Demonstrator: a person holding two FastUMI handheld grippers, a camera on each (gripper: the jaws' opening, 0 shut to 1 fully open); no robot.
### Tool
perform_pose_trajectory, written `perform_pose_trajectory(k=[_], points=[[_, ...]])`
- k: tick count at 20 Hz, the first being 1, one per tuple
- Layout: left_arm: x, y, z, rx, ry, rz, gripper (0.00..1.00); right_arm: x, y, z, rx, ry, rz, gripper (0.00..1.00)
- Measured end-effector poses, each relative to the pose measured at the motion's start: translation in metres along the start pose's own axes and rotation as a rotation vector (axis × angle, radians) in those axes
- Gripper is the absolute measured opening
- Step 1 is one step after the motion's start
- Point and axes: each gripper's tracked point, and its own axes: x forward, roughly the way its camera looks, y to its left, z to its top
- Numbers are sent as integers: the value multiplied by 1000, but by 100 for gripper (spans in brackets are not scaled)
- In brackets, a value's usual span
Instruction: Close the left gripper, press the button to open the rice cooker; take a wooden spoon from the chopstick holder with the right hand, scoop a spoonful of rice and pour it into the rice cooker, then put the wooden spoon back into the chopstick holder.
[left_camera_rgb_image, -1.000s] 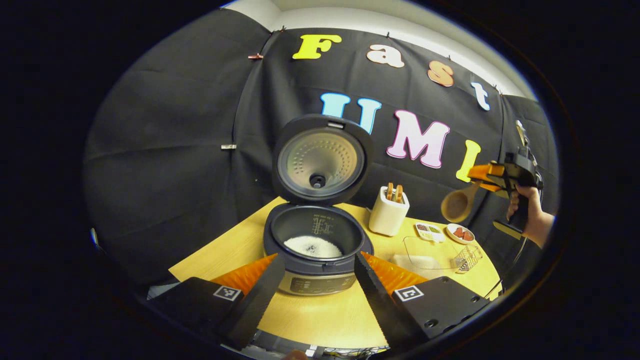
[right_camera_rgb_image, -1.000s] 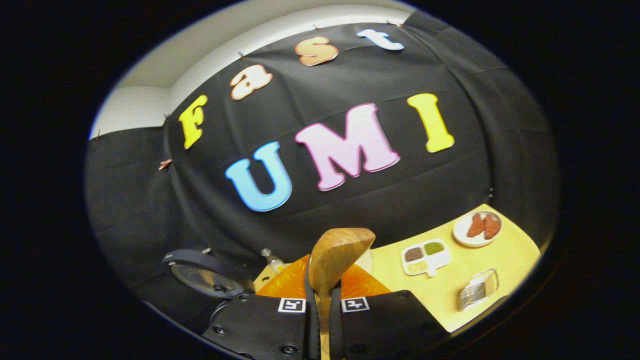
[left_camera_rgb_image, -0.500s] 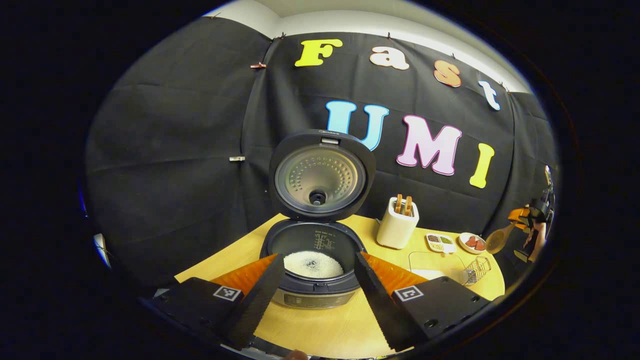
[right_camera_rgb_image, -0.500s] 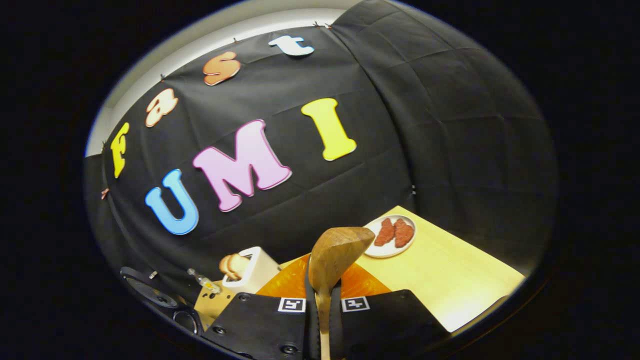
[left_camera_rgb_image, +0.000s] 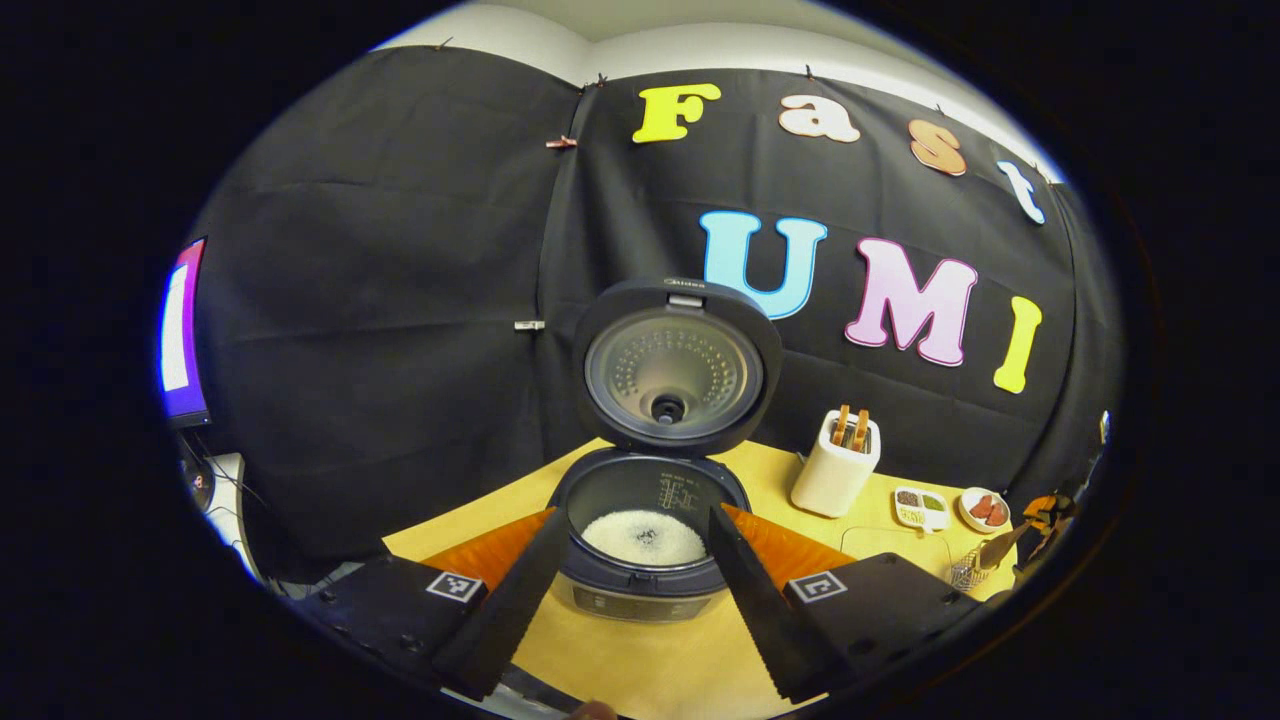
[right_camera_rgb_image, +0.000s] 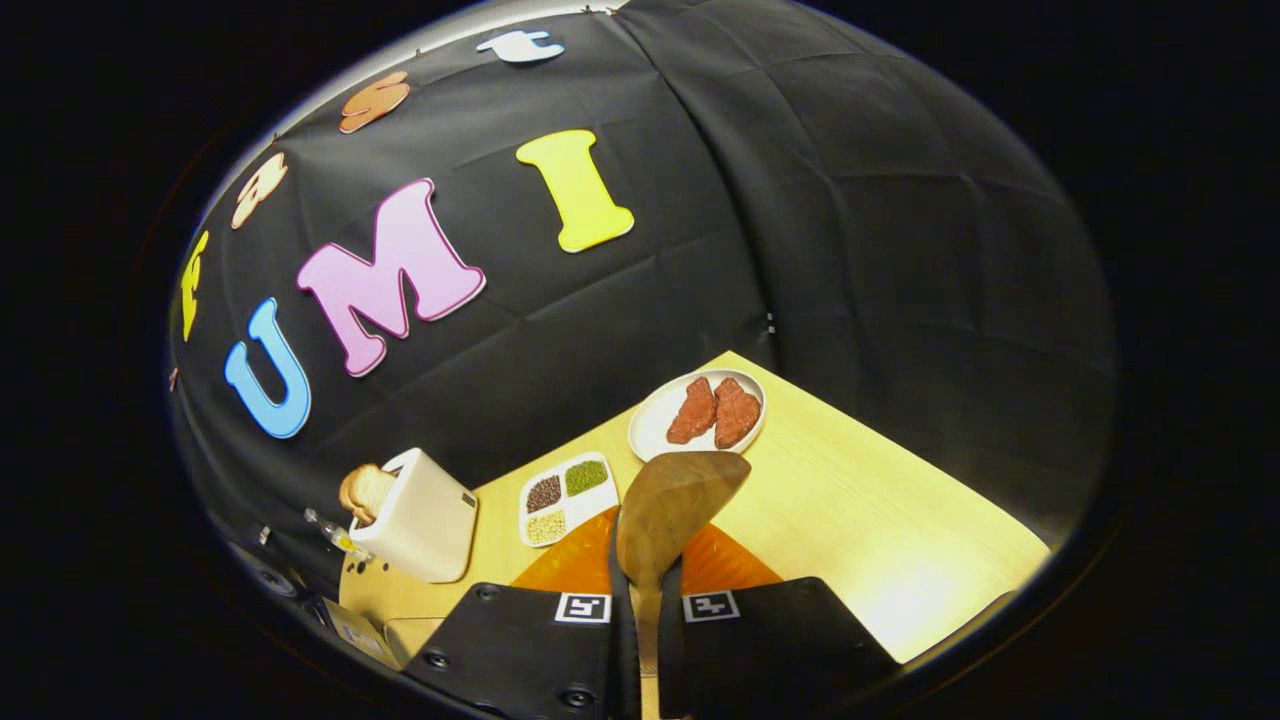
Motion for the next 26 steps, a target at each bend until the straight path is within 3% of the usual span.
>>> perform_pose_trajectory(k=[6, 10, 11, 14, 21, 26], points=[[11, -7, 44, 72, -92, 17, 95, 22, -1, -34, -17, 80, -8, 12], [25, -11, 98, 139, -227, -6, 95, 10, 2, -21, -37, 62, 6, 24], [32, -13, 111, 147, -258, -16, 95, 3, 3, -16, -39, 47, 8, 33], [51, -17, 146, 164, -349, -62, 95, -29, -1, -9, -69, 7, -3, 100], [119, -34, 183, 216, -458, -193, 93, -115, -20, 12, -274, -87, -47, 99], [161, -40, 197, 201, -488, -229, 93, -169, -11, 20, -299, -147, -47, 98]])
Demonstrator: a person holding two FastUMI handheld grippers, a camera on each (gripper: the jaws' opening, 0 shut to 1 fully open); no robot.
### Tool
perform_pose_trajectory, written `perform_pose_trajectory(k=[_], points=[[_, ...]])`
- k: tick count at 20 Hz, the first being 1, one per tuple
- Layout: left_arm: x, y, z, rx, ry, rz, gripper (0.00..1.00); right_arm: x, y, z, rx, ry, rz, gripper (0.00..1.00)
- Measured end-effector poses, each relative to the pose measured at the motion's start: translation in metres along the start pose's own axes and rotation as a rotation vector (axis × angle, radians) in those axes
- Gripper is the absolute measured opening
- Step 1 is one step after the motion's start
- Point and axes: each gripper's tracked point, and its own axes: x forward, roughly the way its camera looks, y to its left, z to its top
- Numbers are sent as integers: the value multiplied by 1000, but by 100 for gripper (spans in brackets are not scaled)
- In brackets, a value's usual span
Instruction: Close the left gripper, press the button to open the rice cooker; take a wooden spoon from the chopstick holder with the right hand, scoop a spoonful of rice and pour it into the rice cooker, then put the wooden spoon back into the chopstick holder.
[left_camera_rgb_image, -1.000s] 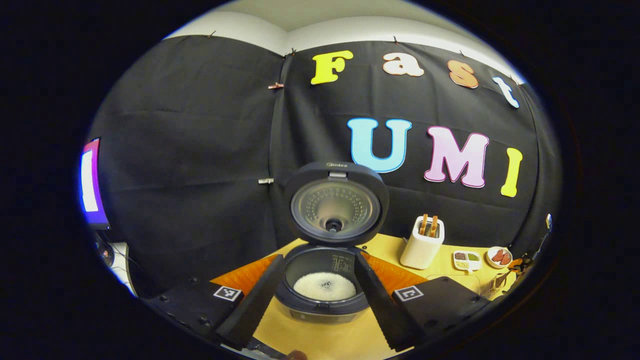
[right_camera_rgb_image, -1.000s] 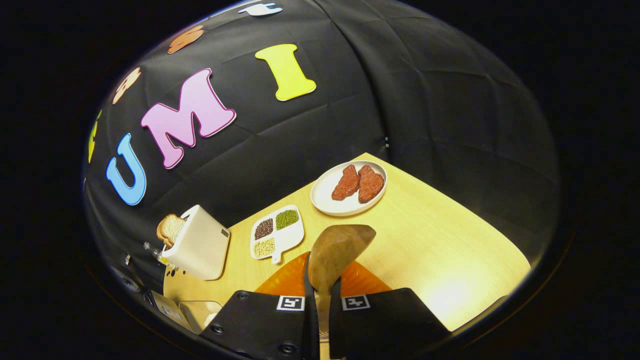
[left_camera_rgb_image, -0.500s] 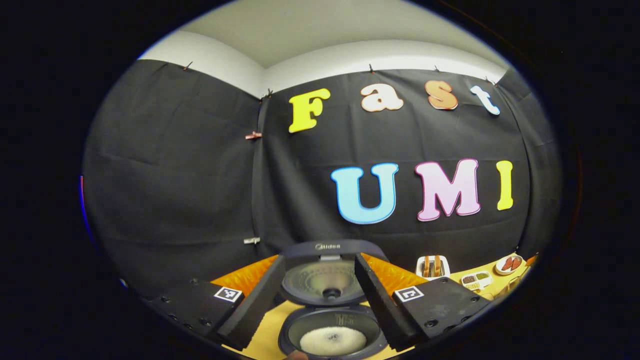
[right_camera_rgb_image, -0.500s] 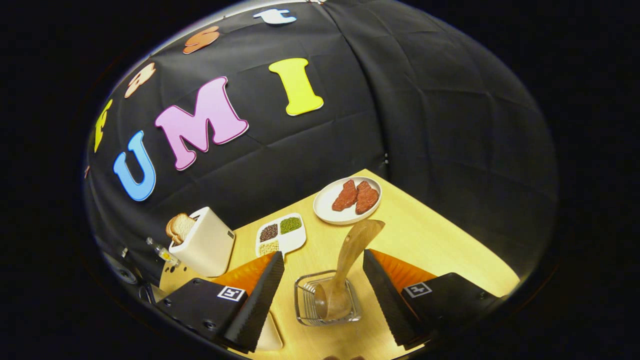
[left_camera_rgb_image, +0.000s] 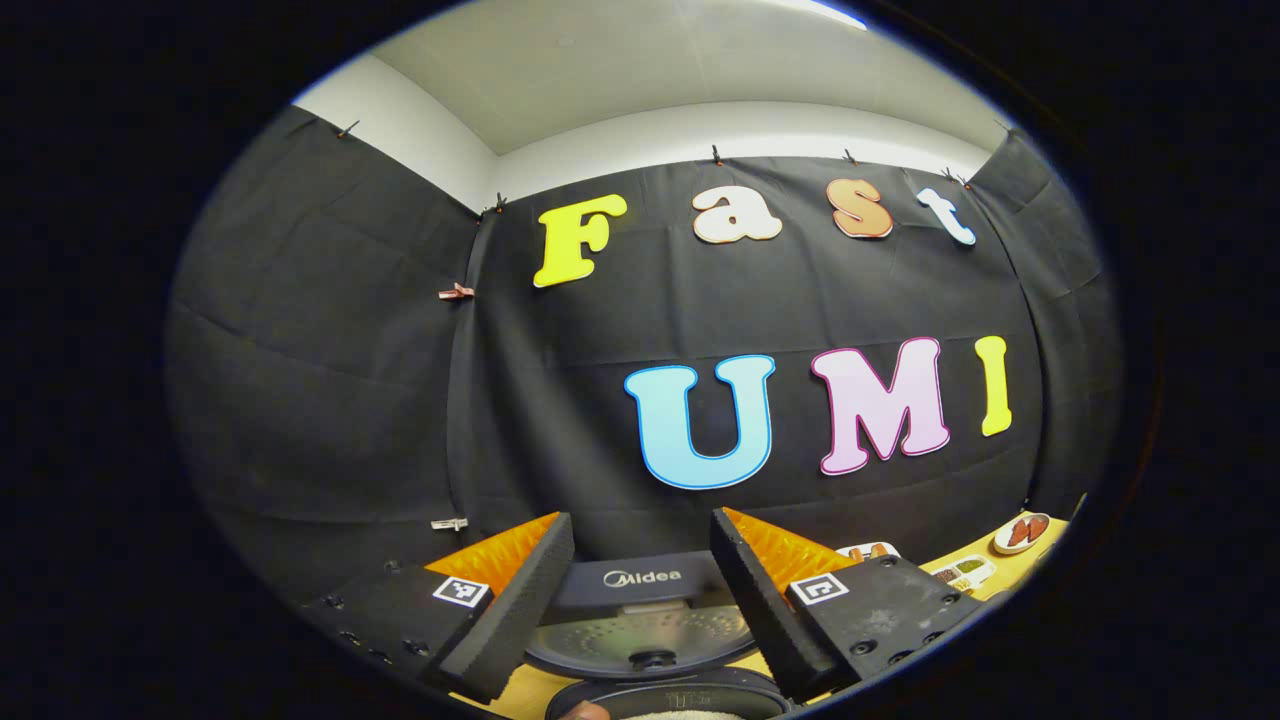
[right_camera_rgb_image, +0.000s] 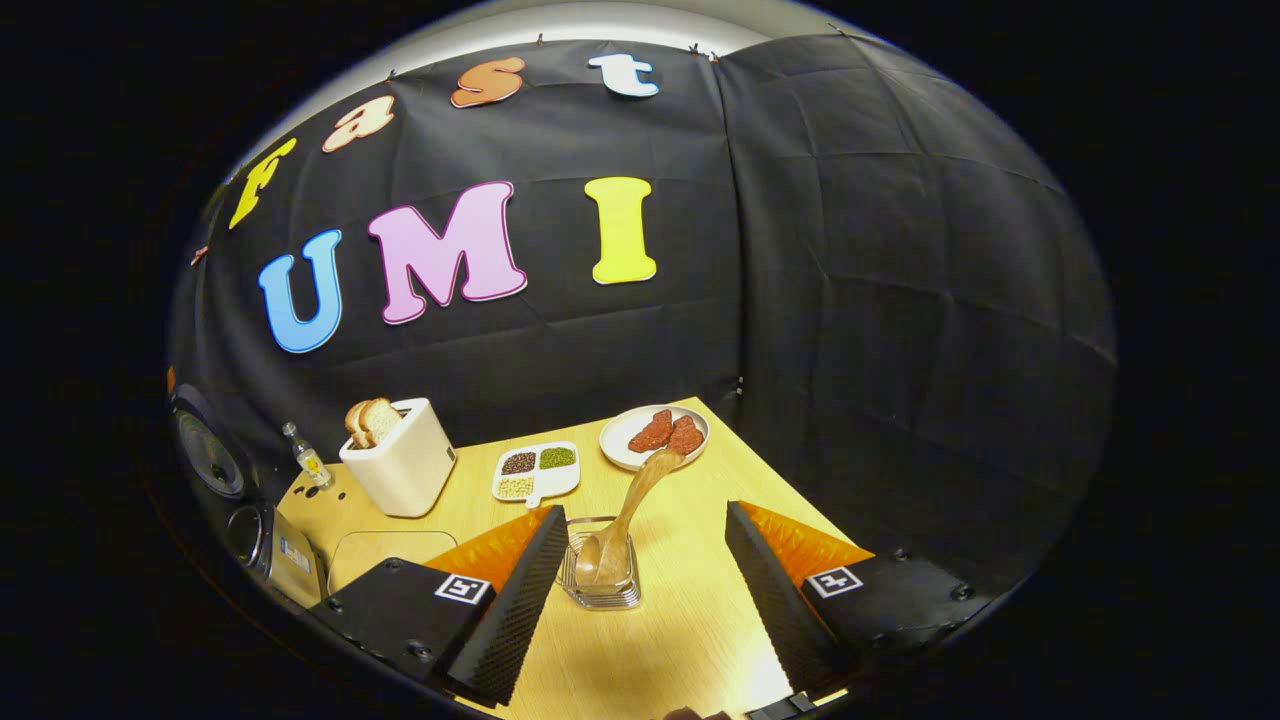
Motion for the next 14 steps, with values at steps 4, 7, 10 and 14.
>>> perform_pose_trajectory(k=[4, 7, 10, 14], points=[[25, -7, -15, 22, 34, -41, 93, -19, 8, -8, -12, 12, -1, 98], [31, -8, -19, 0, 64, -21, 97, -23, 13, -10, -14, 10, -9, 99], [24, -11, -23, 12, 111, -13, 96, -21, 21, -12, 6, 7, -4, 99], [-15, -18, -32, -21, 232, -8, 98, -12, 36, -18, -25, 26, 41, 99]])
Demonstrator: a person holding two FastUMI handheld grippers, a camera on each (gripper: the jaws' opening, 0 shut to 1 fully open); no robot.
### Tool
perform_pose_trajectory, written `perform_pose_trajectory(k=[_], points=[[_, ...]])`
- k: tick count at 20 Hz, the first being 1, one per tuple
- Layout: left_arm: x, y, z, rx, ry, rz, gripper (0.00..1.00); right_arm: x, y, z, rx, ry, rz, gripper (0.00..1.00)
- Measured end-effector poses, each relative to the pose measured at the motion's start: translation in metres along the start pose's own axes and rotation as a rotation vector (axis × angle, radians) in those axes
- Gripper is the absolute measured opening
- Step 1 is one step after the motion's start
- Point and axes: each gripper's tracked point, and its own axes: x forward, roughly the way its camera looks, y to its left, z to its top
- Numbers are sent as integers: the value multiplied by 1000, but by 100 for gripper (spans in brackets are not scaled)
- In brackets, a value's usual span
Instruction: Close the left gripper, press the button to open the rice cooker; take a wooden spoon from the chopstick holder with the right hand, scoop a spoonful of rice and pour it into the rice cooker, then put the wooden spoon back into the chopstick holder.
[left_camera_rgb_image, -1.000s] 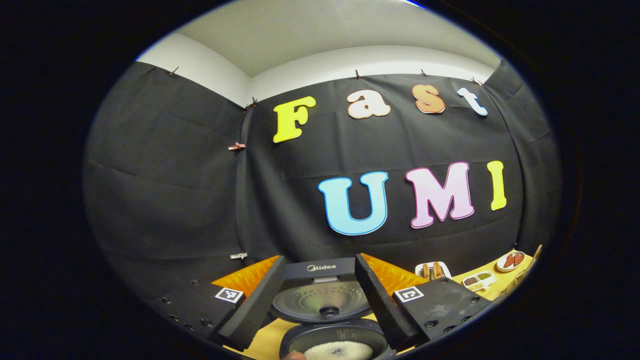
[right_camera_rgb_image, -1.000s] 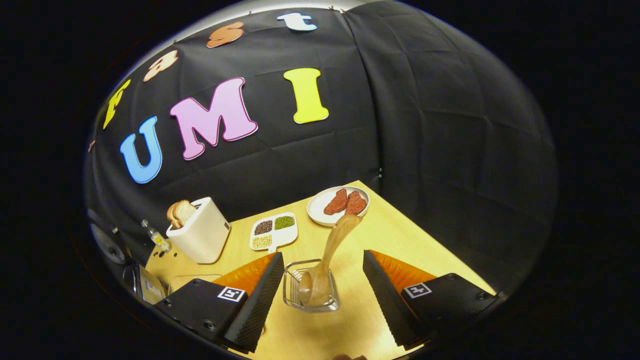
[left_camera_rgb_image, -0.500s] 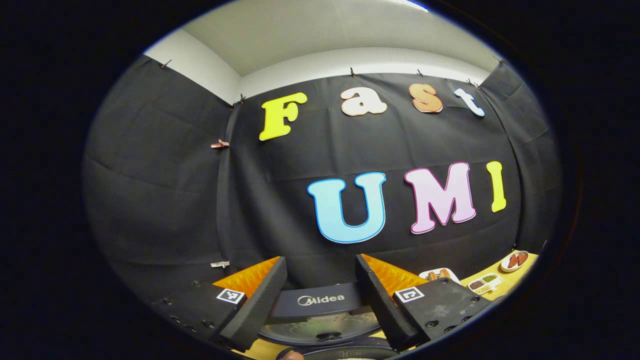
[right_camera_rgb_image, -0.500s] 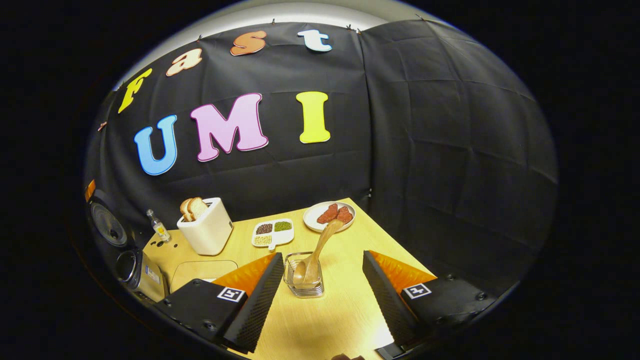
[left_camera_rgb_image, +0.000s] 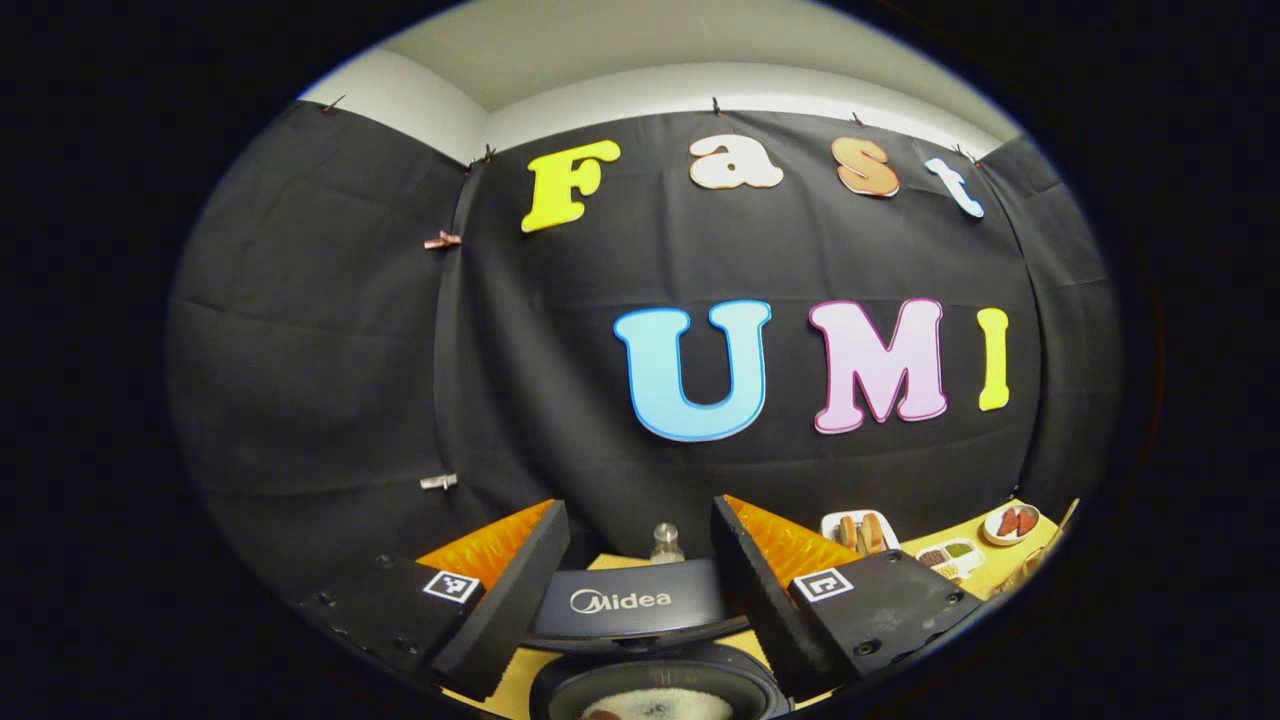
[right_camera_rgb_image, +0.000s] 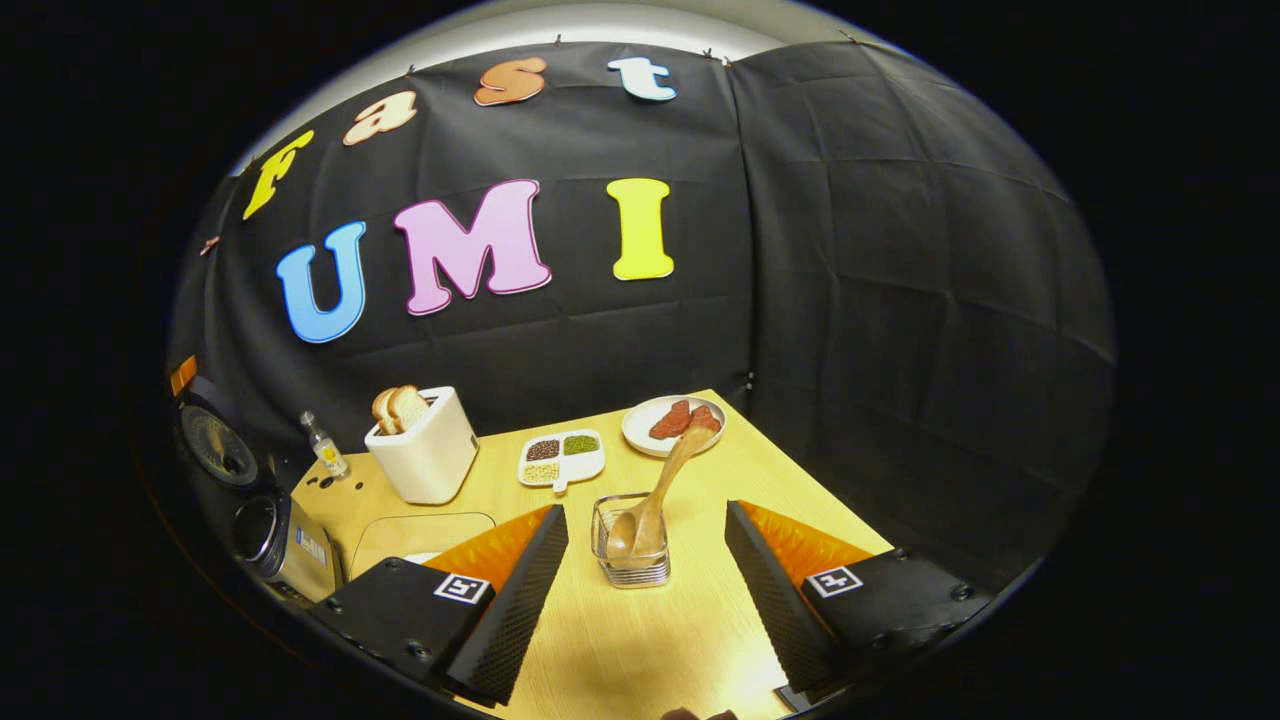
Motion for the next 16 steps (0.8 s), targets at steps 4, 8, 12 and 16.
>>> perform_pose_trajectory(k=[4, 8, 12, 16], points=[[-45, -11, -34, -41, 191, -1, 99, 11, 12, 4, 7, 2, 44, 99], [-79, -17, -73, -71, 305, -6, 99, 17, 26, -3, 33, 27, 93, 99], [-104, -25, -115, -82, 381, 6, 99, 16, 30, -13, 11, 51, 126, 99], [-113, -31, -148, -67, 403, 11, 100, 14, 29, -20, 6, 68, 145, 99]])
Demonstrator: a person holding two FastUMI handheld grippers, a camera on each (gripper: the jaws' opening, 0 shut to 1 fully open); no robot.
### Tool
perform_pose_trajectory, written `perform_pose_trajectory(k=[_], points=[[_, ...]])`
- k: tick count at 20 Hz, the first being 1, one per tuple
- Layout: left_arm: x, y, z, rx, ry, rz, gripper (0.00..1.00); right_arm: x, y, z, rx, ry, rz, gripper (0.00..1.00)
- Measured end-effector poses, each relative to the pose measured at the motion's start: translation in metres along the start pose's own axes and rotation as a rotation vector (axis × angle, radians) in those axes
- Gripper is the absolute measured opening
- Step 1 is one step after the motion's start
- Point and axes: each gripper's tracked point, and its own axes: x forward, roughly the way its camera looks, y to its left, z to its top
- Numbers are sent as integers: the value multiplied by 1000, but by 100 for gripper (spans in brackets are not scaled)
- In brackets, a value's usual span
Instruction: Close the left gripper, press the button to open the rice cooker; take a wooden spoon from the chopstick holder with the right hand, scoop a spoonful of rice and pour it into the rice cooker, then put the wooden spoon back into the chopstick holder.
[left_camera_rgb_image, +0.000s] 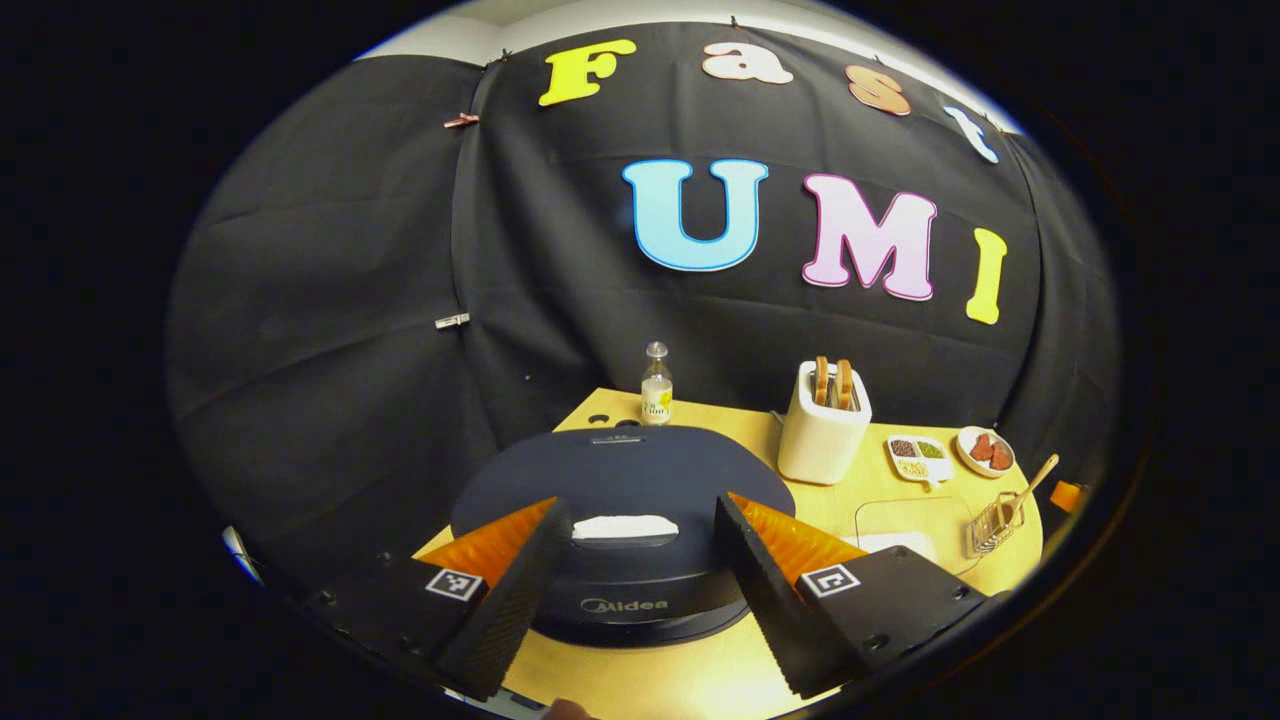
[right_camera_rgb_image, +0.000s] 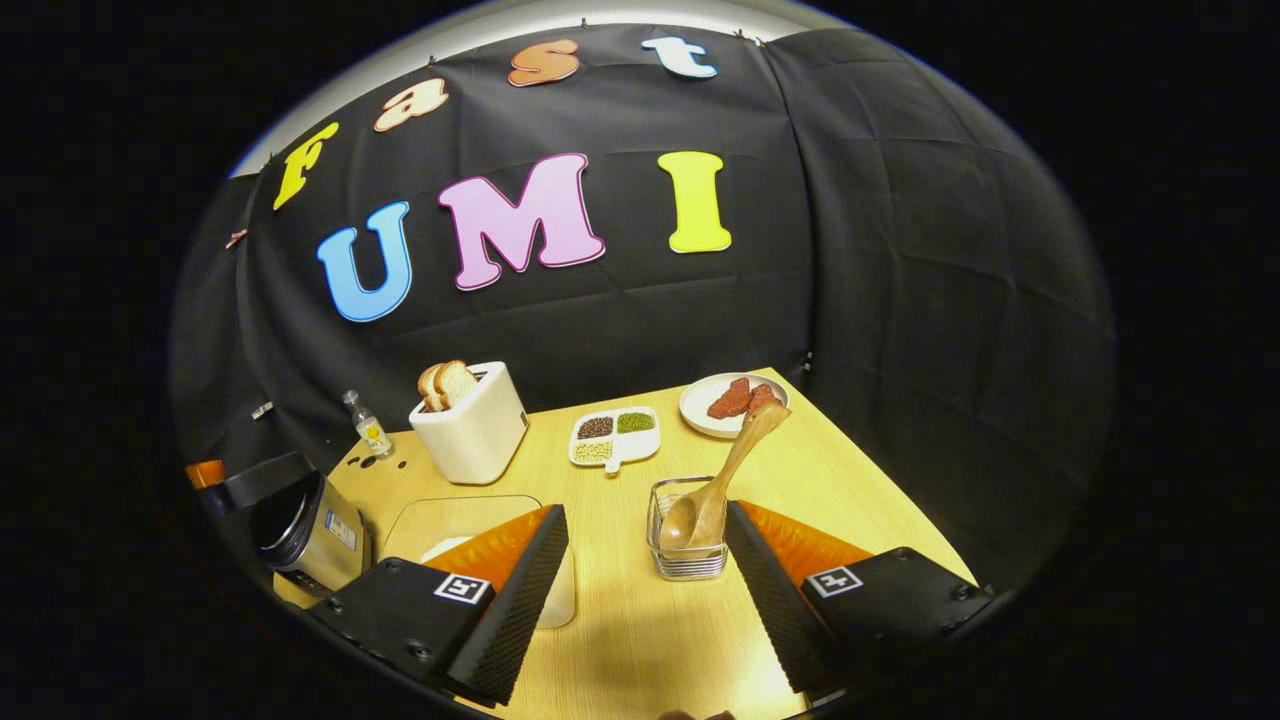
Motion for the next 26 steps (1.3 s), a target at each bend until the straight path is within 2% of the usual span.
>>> perform_pose_trajectory(k=[6, 10, 14, 16, 20, 23, 26], points=[[15, -3, -52, 19, 65, 2, 100, -5, -3, -6, -8, 18, 16, 99], [12, -5, -52, 50, -14, -20, 100, -11, -11, -9, -26, 19, -4, 98], [18, -3, -63, 5, 39, -27, 100, -17, -14, -16, -62, 21, -3, 99], [17, -5, -62, 18, 37, -24, 100, -20, -13, -18, -72, 23, 1, 99], [13, -5, -53, 25, 28, -38, 100, -27, 0, -9, -65, 9, 26, 99], [-17, -20, -6, -22, -101, -81, 97, -34, 10, 21, -77, -47, 16, 99], [-49, -40, 39, -2, -223, -115, 95, -51, 31, 67, -99, -162, 27, 99]])
